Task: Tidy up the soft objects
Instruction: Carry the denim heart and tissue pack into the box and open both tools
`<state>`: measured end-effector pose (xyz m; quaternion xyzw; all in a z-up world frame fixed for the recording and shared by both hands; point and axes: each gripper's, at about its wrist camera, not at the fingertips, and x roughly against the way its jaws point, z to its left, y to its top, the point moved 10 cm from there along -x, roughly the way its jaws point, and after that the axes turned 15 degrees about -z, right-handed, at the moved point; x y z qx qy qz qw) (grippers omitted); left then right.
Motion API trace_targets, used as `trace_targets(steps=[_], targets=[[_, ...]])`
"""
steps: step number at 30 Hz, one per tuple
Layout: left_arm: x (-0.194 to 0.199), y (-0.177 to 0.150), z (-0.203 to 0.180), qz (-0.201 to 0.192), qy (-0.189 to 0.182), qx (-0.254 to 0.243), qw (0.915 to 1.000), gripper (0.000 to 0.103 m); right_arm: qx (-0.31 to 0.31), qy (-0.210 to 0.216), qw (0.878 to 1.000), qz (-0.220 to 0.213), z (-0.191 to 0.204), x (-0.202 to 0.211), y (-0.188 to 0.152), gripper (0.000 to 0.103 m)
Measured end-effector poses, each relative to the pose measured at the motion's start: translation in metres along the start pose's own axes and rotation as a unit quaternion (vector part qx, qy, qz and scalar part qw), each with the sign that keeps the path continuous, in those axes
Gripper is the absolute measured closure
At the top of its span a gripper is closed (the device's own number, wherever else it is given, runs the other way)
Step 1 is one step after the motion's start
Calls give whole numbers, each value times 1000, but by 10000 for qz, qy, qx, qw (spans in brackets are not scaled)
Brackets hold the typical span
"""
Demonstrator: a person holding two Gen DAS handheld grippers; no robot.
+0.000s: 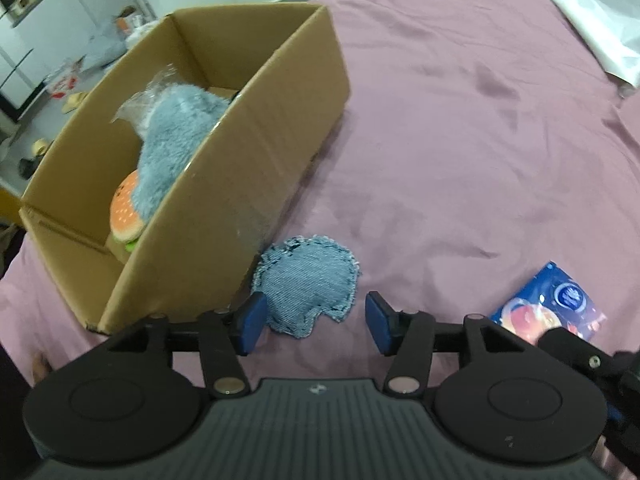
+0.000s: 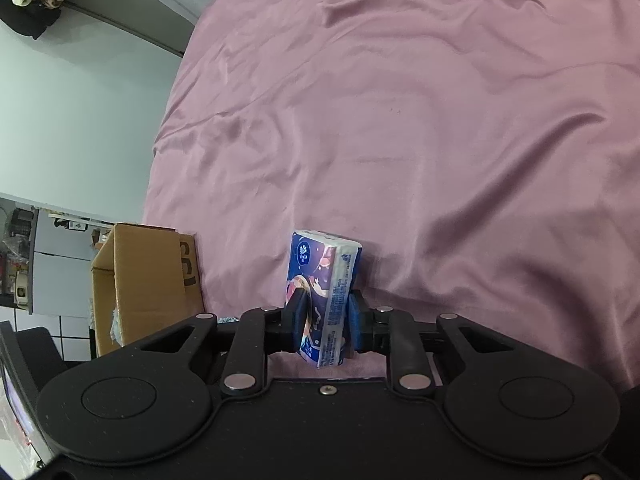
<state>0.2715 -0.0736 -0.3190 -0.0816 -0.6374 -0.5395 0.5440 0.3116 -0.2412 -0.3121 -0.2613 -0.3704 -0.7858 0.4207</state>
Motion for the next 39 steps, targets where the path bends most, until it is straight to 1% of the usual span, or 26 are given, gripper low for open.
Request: trace_targets(steps=[4,6,13,15,17,18,19,21,23,24,25,26,27,32,39], targets=[[-1,-2,7,38,298,398,9988,48,4,15,10000,30,0,0,0,81],[-2,-2,10,21,441,526,9976,41,5,28,10000,53,0,-1,0,81],[-13,-4,15,91,571,859,9946,37,-3,75,9999,156,0,-7,-2,81],[-14,-6,14,76,574,913,9941,37,-26,98,9997,212,1,-10,-3,75],[-15,-5,16,81,576,964,9936,38,-44,83,9996,249,1,-12,-3,74],[-15,-5,16,91,563,1013,9932,41,-56,108,9995,280,1,-14,-3,68],[-13,-7,15,103,528,1065,9929,43,-60,150,9994,307,3,-16,-4,65],[-12,-8,14,109,425,1147,9924,55,-54,187,9992,336,4,-19,-4,58],[-11,-6,11,62,361,1084,9934,62,-55,229,9990,371,5,-22,-4,54],[-9,-5,11,42,361,1089,9934,65,-38,231,9990,370,5,-23,-3,54],[-9,-5,11,35,351,1112,9932,67,4,236,9991,364,6,-23,-4,54],[-7,-6,11,24,341,1123,9931,69,59,220,9991,350,6,-23,-4,59],[-6,-5,11,9,324,1124,9931,72,118,202,9992,331,6,-23,-4,70],[1,-6,13,-40,209,1146,9932,78,131,266,9992,253,7,-17,-3,78],[26,-3,24,-144,-31,1142,9934,78,101,297,9995,103,7,-2,-1,81]])
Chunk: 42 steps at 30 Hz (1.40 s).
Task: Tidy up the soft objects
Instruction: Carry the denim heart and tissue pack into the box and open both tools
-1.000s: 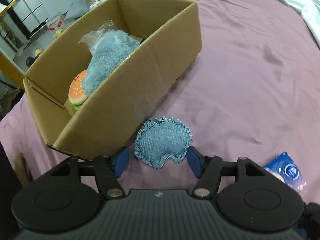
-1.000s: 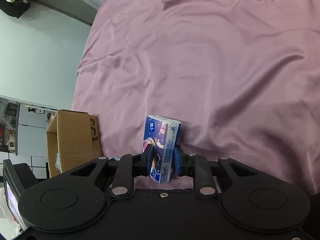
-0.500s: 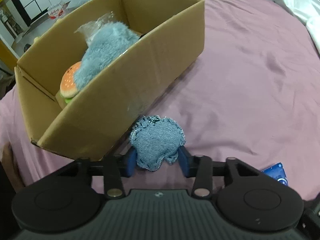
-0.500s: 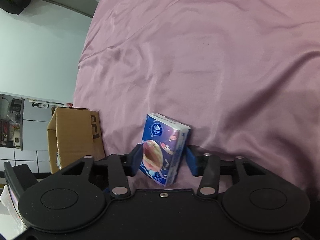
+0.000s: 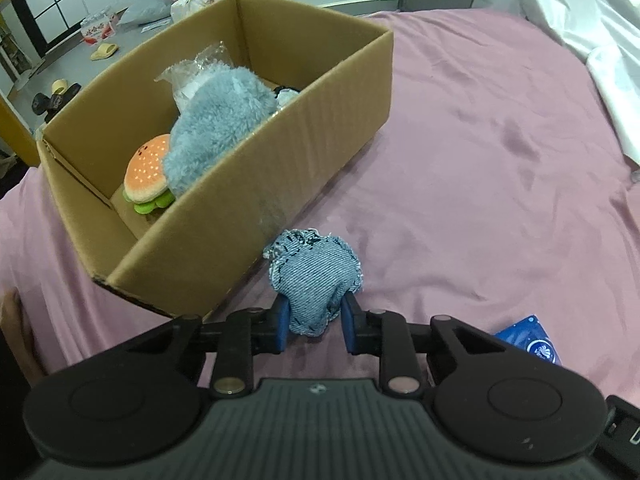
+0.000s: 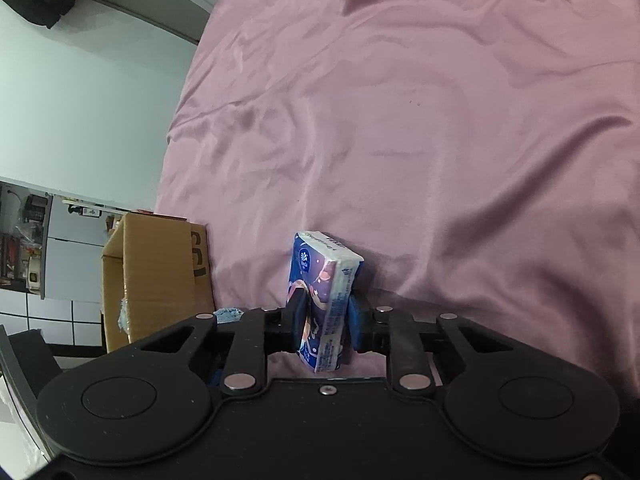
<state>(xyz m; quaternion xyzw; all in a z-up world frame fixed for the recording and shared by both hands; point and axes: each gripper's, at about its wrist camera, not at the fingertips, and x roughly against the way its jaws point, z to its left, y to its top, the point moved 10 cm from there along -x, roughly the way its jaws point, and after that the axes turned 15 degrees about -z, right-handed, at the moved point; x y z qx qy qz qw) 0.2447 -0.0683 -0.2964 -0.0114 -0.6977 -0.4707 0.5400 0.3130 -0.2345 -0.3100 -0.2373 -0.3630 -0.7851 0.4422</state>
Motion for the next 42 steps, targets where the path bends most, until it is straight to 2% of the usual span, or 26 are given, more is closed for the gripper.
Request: trace_targets(steps=[21,33,42], targets=[[55,13,7,-291,-850,-170,9958,78,264,58,9971,-712,12,55,2,82],[80,28,17,-437,-1519,-291,9870,78,616,121,9913,-1160,37,88,2,82],[89,39,23,-422,-1913,-267,9802,77,510,120,9894,-1353,41,101,3,82]])
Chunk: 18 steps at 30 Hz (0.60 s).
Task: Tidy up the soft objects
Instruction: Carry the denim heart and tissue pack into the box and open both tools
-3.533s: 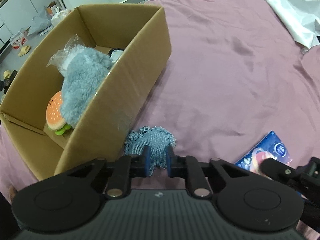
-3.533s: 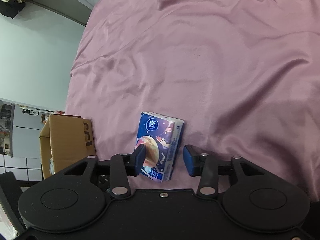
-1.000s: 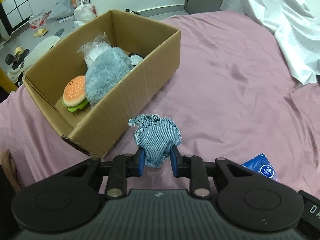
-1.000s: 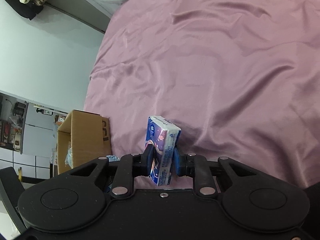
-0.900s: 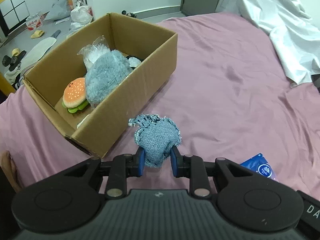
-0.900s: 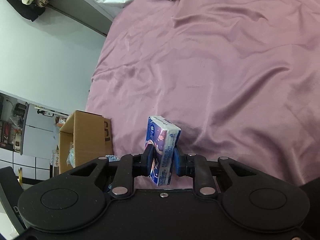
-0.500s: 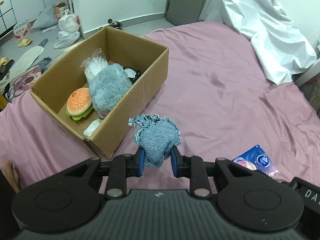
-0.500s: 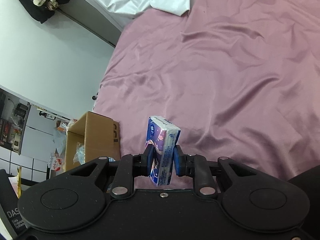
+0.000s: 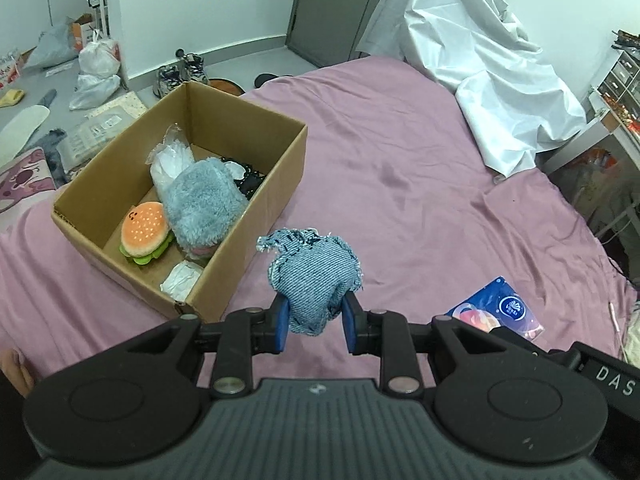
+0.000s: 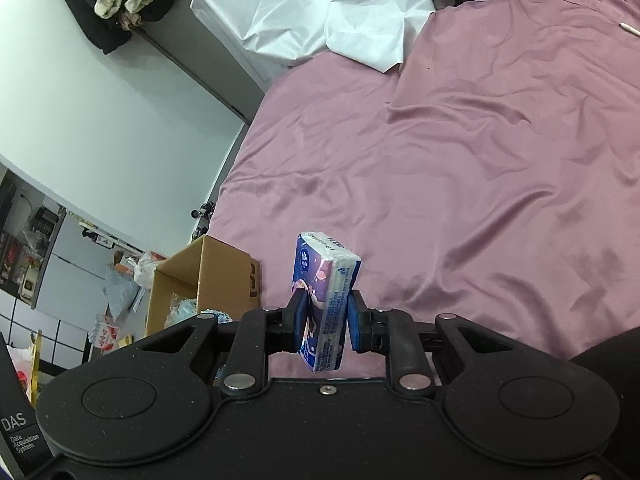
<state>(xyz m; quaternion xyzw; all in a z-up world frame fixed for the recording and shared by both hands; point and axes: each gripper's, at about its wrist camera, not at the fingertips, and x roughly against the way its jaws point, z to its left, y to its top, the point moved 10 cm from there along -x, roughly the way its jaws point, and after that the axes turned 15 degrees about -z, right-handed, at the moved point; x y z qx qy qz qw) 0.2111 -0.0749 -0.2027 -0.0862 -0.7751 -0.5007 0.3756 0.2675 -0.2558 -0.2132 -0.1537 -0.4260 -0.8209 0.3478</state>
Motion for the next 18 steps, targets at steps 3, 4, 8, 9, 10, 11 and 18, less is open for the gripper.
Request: trace_targets(steps=[3,4,8,9,10,11,18], targets=[[3,3,3,-1,-70,16,10000,77,64,-21,9999,-81,4,4,2,82],[4,4,4,-8,-108,10,9999,77,90,-38,9999,-99,6,5,2,82],[5,11,7,5,-171,-86,9998,77,212,-132,9995,-180,13,6,4,82],[5,13,8,17,-191,-102,9998,77,237,-132,9994,-193,16,6,4,82],[5,14,9,34,-219,-103,9997,77,239,-117,9994,-199,19,6,3,82],[5,16,10,51,-268,-103,9996,77,244,-110,9994,-203,22,5,3,82],[9,30,24,13,-448,-135,9989,77,362,-39,9991,-229,48,2,0,82]])
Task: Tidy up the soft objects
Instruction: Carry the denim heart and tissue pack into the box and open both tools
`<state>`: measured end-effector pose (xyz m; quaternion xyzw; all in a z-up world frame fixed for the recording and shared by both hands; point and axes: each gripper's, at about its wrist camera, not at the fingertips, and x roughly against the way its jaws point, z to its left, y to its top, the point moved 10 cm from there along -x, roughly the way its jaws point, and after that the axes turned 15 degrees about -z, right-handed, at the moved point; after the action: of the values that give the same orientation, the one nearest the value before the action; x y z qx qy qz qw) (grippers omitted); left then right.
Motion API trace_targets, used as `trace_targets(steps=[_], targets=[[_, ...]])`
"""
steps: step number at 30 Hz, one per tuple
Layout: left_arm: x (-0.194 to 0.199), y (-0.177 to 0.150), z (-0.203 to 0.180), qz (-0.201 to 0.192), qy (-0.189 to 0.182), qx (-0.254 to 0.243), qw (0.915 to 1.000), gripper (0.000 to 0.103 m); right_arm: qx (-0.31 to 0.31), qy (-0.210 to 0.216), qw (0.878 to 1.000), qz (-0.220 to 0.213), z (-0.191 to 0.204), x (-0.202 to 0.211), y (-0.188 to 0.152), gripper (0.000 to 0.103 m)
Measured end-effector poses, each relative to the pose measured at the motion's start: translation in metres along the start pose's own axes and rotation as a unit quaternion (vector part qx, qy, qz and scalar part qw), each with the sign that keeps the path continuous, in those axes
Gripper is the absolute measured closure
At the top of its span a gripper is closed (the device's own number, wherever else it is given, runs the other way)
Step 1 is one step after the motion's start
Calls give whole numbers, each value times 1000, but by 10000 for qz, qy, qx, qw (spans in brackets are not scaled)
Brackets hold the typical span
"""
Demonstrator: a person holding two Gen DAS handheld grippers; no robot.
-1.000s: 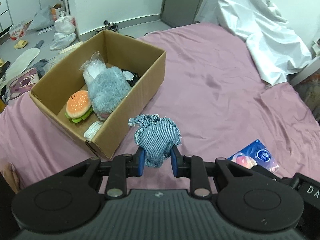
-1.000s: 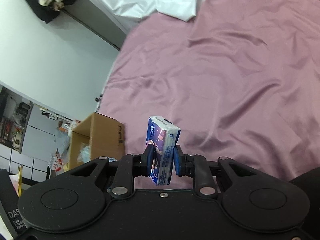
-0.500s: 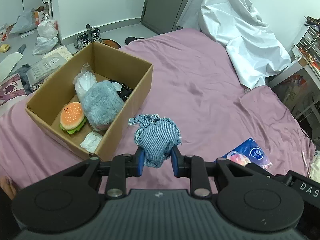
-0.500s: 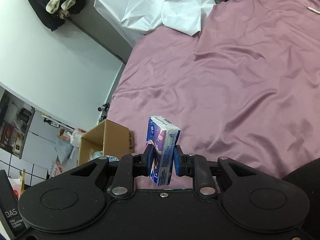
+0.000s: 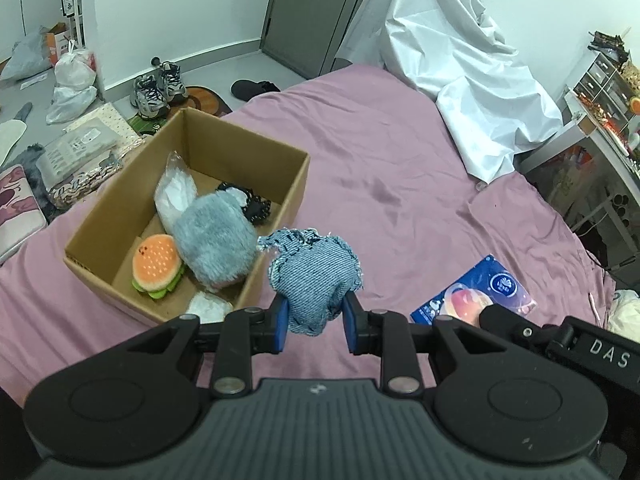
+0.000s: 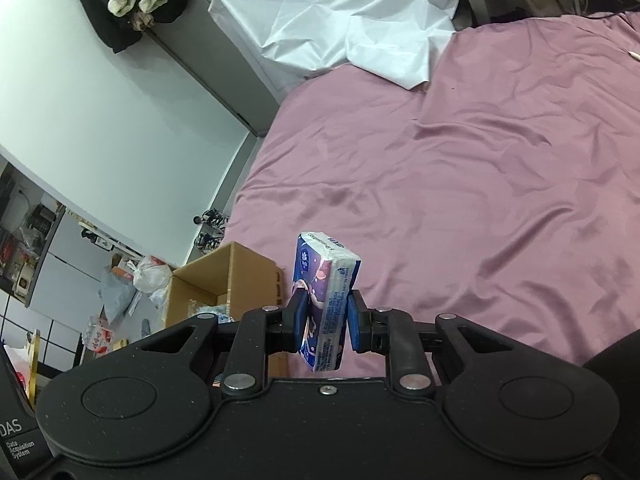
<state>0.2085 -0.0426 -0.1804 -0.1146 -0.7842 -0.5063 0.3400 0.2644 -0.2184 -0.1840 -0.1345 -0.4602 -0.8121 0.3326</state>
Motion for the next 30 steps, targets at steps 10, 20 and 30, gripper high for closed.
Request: trace_targets(steps=[10,20,30], targets=[[-4,16,35,-31,-180,267,9995,77,224,69,9997,89,37,-12,-14,82],[-13,35,81,-11,-121,400,9991,76,313,143,9993,139,74,-31,-27,82],[-28,24,107,484,-79,536,9974,75,511,162,9980,336,103,-52,-43,82]])
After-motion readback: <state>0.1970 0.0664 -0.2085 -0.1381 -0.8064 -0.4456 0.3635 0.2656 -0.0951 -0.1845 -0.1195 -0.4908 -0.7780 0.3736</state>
